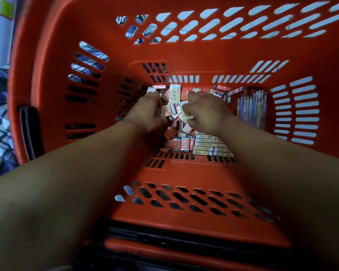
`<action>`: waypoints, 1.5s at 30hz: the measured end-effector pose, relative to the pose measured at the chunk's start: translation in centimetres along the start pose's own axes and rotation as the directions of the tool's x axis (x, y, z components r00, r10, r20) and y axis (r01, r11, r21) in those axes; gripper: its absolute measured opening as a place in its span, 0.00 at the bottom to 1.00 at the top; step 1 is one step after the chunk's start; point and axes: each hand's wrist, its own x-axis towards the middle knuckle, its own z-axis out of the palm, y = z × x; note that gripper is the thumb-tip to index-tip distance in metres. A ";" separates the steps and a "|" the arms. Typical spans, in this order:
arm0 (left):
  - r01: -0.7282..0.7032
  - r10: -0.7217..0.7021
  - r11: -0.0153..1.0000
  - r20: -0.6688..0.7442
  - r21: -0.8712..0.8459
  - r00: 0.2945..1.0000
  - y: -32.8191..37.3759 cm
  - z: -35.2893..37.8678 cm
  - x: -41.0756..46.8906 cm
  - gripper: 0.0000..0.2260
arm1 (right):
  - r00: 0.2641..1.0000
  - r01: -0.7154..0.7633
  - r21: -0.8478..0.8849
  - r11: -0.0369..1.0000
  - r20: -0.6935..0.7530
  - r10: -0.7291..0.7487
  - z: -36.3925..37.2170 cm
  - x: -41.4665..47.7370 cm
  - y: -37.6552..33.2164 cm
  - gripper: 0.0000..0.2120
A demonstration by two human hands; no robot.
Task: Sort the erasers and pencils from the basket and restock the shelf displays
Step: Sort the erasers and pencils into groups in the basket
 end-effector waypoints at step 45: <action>-0.118 0.154 0.956 -0.118 0.267 0.981 2.2 0.0 2.0 0.14 | 0.964 -0.203 -0.114 0.972 0.153 0.220 -0.6 1.1 -1.4 0.29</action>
